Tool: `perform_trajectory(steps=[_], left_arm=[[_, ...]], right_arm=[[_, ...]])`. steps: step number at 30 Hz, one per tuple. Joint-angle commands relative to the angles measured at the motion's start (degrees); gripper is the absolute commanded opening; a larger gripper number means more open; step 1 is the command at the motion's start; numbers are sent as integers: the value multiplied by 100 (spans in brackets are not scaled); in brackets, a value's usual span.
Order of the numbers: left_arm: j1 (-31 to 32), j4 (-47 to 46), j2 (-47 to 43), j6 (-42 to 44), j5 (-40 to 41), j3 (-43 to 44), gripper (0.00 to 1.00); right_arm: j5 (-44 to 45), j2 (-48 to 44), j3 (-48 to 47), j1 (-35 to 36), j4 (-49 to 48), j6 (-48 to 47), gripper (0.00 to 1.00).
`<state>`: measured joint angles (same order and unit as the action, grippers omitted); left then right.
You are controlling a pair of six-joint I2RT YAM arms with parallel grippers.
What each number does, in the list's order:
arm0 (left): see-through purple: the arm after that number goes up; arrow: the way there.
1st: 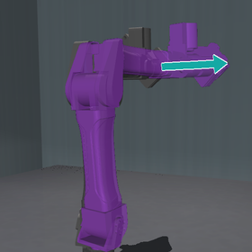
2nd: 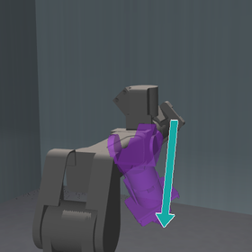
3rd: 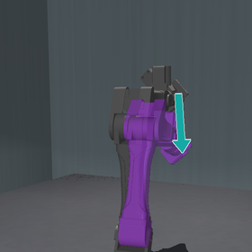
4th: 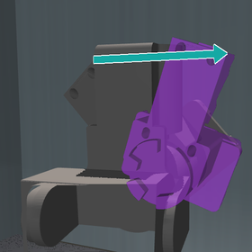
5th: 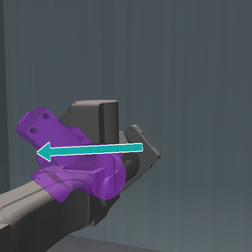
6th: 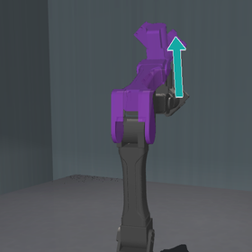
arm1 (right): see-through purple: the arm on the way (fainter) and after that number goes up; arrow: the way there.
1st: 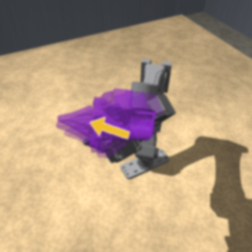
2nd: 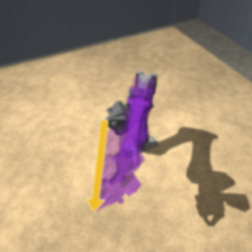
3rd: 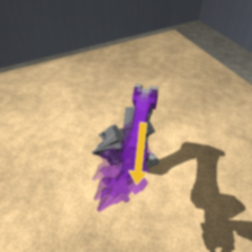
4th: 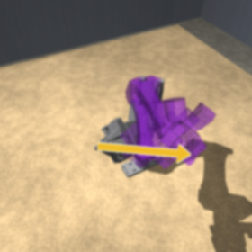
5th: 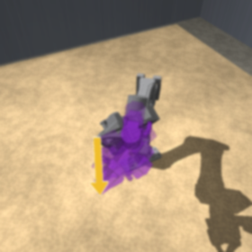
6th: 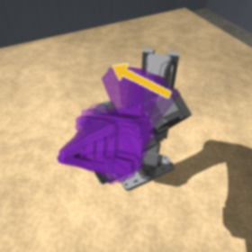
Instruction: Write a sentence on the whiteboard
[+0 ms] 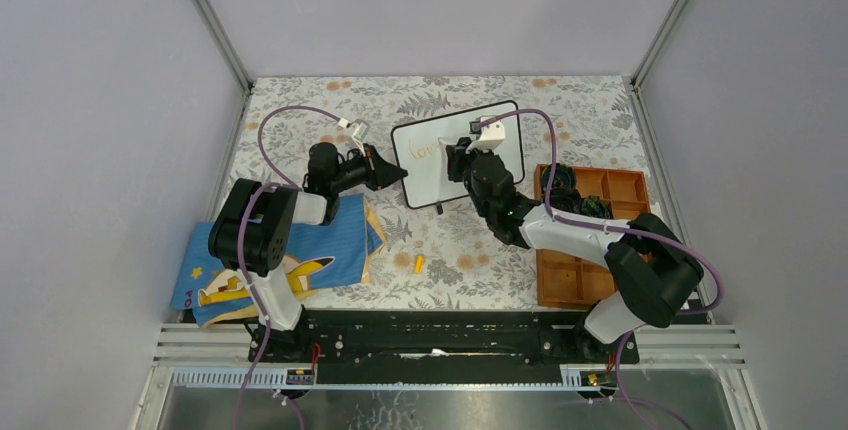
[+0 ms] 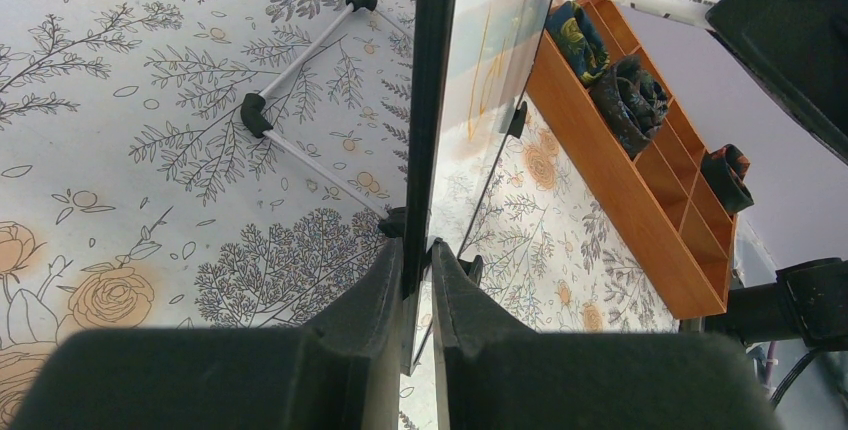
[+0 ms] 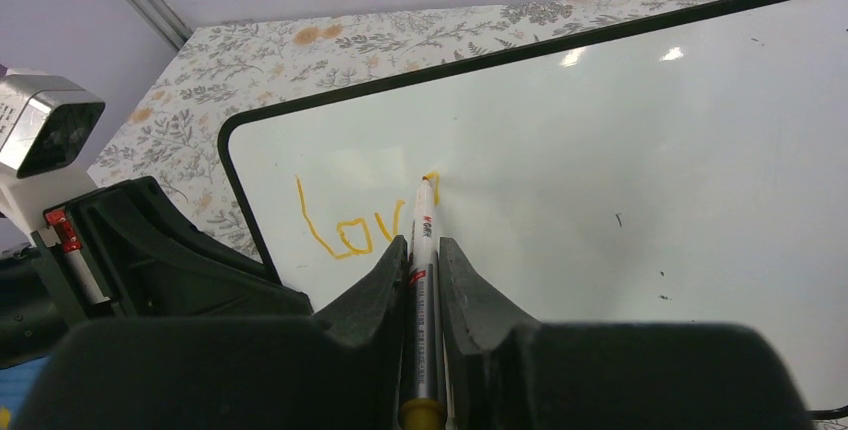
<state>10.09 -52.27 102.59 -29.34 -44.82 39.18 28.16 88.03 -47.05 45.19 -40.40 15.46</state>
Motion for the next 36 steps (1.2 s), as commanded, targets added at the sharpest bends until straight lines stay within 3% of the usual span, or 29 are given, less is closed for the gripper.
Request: perform_trajectory(steps=[1, 36], left_arm=[[11, 307, -34, 192, 87, 18, 0], [28, 400, -79, 254, 122, 27, 0]], right_arm=[[-206, 39, -175, -52, -66, 68, 0], [127, -307, 327, -50, 619, 232, 0]])
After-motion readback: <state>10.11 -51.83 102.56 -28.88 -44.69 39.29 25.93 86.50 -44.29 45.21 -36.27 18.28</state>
